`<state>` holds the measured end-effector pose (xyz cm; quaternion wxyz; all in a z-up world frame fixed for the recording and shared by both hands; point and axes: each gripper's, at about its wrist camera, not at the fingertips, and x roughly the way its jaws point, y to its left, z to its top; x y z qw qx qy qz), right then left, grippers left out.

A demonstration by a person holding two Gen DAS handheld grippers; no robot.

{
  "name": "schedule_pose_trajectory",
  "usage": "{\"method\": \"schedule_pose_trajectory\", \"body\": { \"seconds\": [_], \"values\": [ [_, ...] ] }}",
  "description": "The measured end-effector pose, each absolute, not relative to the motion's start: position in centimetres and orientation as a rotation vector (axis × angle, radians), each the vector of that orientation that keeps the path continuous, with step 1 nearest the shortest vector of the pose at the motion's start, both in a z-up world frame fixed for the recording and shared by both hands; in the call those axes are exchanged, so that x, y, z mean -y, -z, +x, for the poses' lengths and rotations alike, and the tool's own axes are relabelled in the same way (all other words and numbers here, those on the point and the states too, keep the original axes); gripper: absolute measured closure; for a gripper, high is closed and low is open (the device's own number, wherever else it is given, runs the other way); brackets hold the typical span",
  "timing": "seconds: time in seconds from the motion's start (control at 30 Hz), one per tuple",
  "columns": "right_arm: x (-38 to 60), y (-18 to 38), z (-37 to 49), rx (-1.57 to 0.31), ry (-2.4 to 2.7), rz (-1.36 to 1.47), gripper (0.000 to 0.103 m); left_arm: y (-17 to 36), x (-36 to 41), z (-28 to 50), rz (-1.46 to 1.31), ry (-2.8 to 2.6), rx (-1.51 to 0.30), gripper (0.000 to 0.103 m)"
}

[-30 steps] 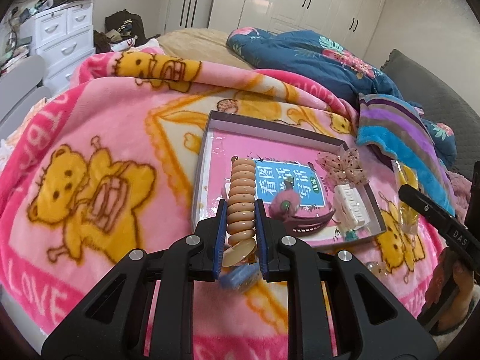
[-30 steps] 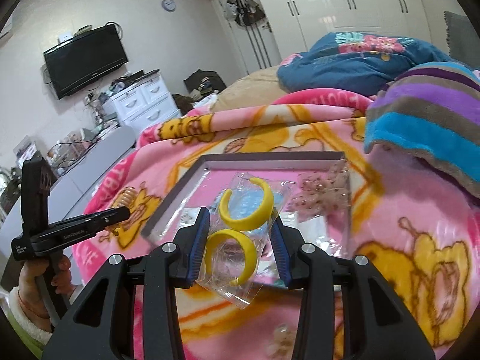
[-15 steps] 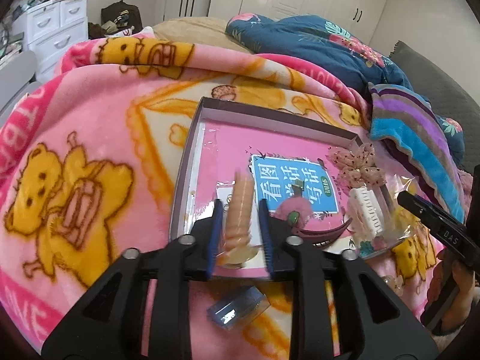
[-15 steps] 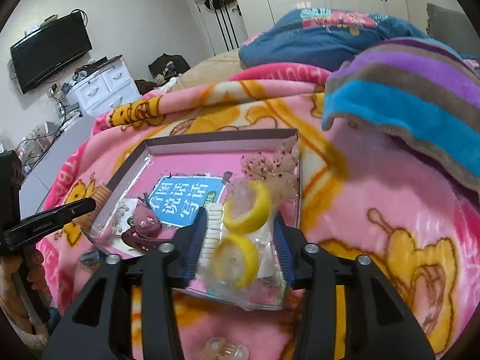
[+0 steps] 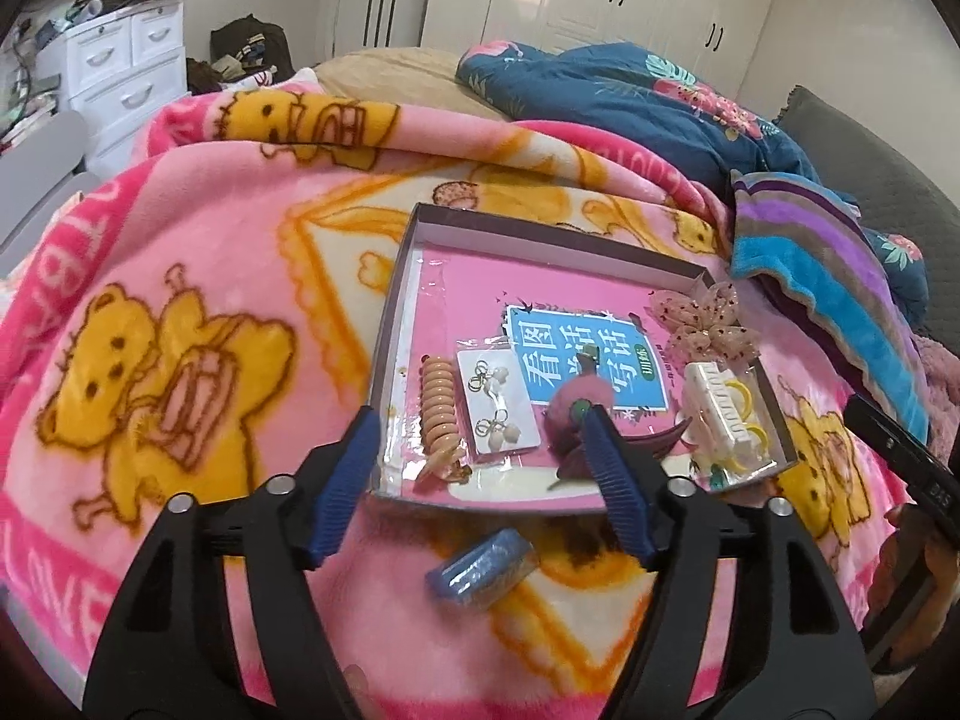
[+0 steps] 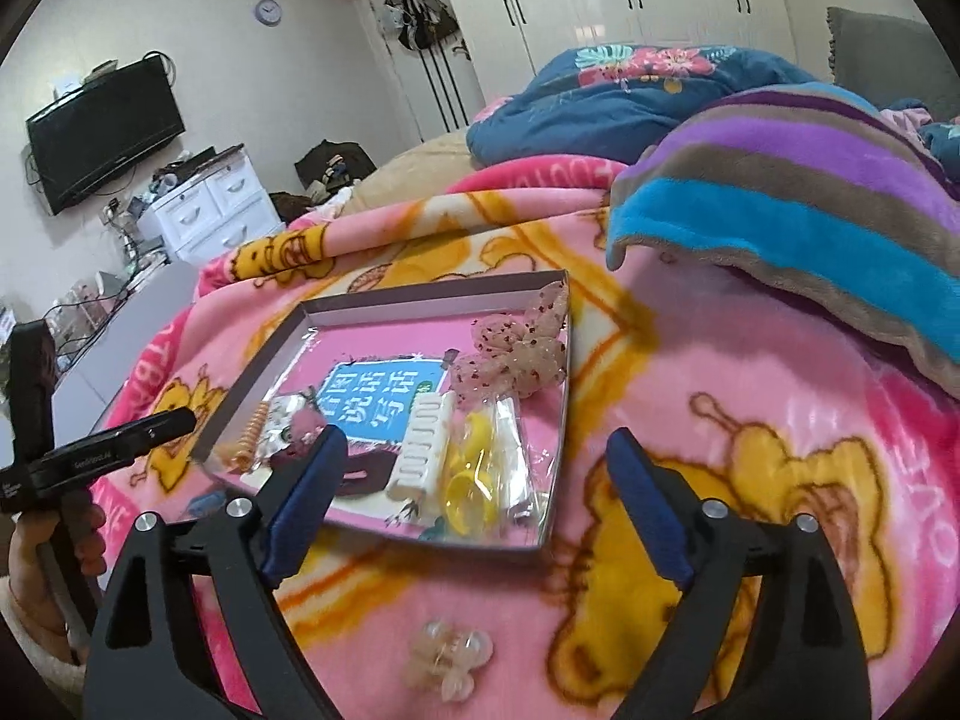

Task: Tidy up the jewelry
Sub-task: 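Withdraw both tools toward the blue pin box and clear flower claw clip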

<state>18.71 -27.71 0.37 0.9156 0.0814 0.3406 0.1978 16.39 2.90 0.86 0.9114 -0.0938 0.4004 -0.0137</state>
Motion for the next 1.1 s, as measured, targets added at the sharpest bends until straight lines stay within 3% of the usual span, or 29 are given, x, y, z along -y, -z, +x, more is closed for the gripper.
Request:
{"method": "schedule_pose_trajectory", "body": {
  "seconds": [0.43,1.1],
  "values": [
    [27.4,-1.2,15.4,-0.706,-0.451,0.123,0.014,-1.8,-2.6,13.1,-0.161,0.008,-0.810,0.018],
    [25.0,2.9,12.6,-0.846,-0.502,0.092,0.014,2.4,-2.6,10.6,-0.164,0.035,-0.917,0.015]
  ]
}}
